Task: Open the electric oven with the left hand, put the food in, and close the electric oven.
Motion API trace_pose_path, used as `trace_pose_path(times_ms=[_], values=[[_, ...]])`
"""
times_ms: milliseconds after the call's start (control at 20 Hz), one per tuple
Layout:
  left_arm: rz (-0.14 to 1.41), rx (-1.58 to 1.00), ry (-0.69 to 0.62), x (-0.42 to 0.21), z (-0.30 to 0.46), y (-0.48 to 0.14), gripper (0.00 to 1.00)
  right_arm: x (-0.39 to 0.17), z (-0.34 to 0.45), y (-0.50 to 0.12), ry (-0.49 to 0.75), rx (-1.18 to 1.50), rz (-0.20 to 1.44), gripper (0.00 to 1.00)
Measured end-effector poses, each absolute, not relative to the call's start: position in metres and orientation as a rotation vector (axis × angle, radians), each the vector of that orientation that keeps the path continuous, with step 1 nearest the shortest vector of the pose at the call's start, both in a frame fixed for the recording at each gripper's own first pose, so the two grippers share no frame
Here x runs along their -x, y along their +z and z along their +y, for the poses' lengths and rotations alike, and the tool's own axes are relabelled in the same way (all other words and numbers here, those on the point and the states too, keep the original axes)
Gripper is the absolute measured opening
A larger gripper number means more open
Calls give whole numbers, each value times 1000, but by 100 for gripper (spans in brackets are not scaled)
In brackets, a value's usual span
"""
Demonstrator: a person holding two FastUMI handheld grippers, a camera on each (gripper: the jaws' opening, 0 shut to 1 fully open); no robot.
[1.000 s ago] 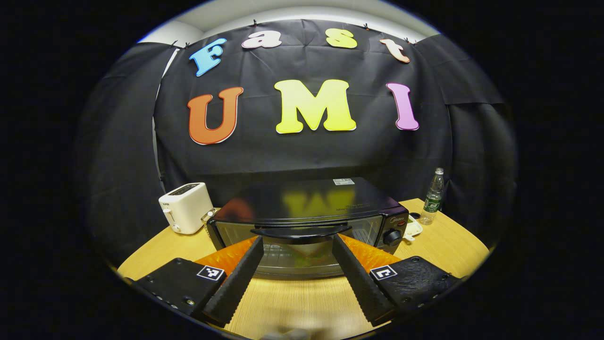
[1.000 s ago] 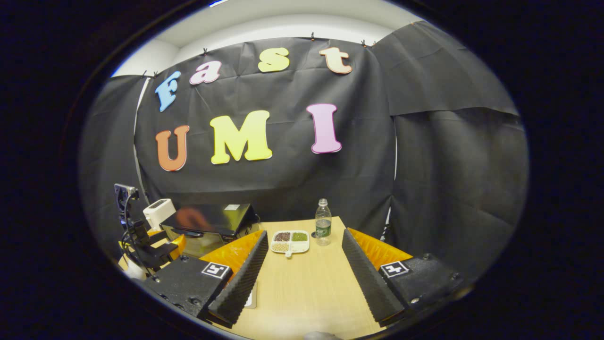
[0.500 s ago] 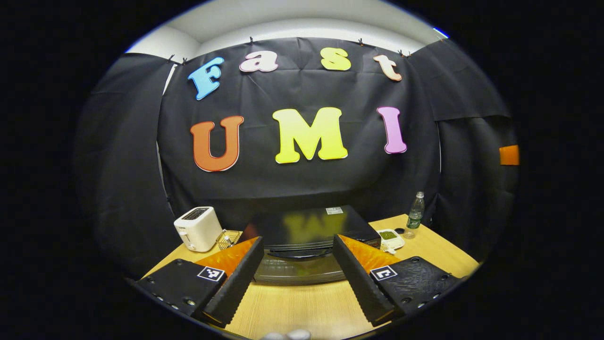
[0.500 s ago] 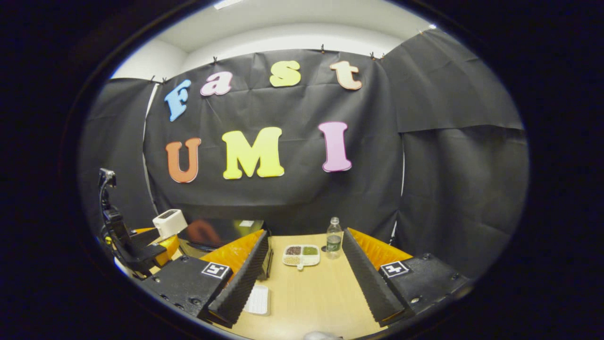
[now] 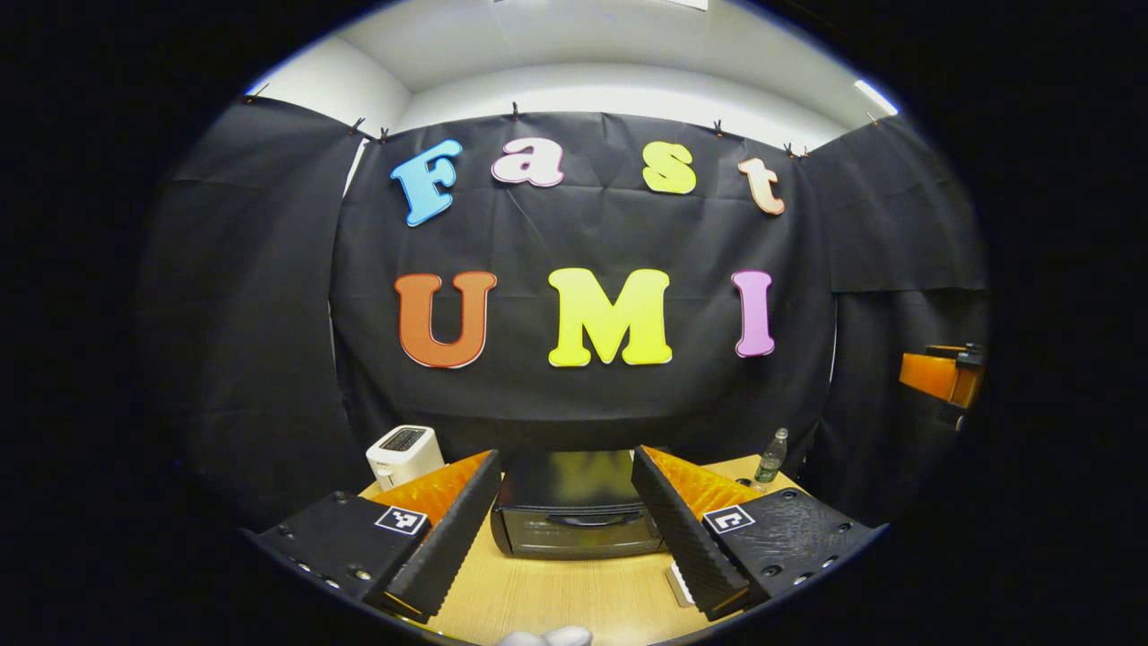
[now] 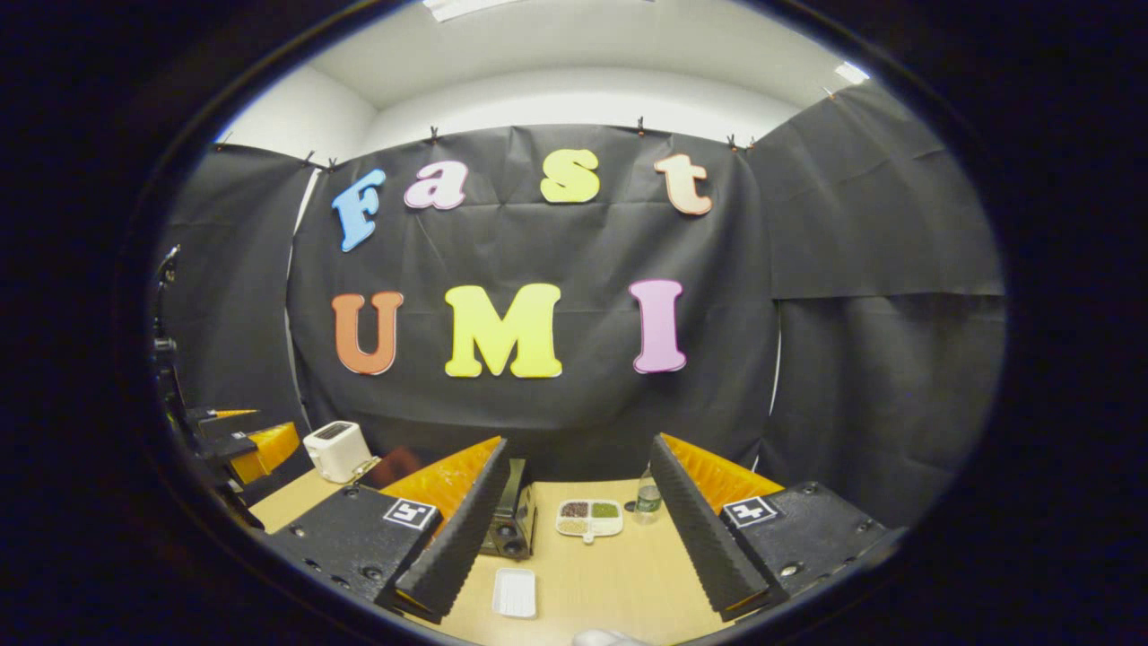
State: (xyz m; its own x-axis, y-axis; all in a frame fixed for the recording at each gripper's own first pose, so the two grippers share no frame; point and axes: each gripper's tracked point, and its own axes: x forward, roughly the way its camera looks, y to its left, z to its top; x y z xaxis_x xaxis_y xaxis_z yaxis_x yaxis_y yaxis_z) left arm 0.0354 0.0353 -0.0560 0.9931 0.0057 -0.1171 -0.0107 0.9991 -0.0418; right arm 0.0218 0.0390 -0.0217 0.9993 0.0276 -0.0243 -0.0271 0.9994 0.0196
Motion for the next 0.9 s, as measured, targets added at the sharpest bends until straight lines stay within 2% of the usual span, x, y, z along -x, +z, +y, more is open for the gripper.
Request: trace_pose_path(times_ms=[150,200,250,300,400,450,550,600,900], values=[[73,52,3,-30,43,-26,96,-20,54,-12,31,-14,21,97],[69,53,-1,-27,44,-23,87,-20,57,-11,32,-14,23,97],[56,50,-2,-24,47,-17,87,-19,61,-9,33,-12,23,97],[48,46,-4,-24,50,-12,96,-19,64,-6,32,-11,19,97],[37,45,-10,-22,51,-6,96,-18,68,0,27,-11,12,97],[38,48,-14,-22,51,-5,87,-18,70,2,24,-11,9,97],[47,48,-17,-21,53,-6,87,-17,70,4,10,-7,8,97],[52,48,-11,-19,56,-6,95,-16,72,6,8,-6,2,97],[32,30,-13,-17,63,3,95,-10,78,4,4,-2,13,97]])
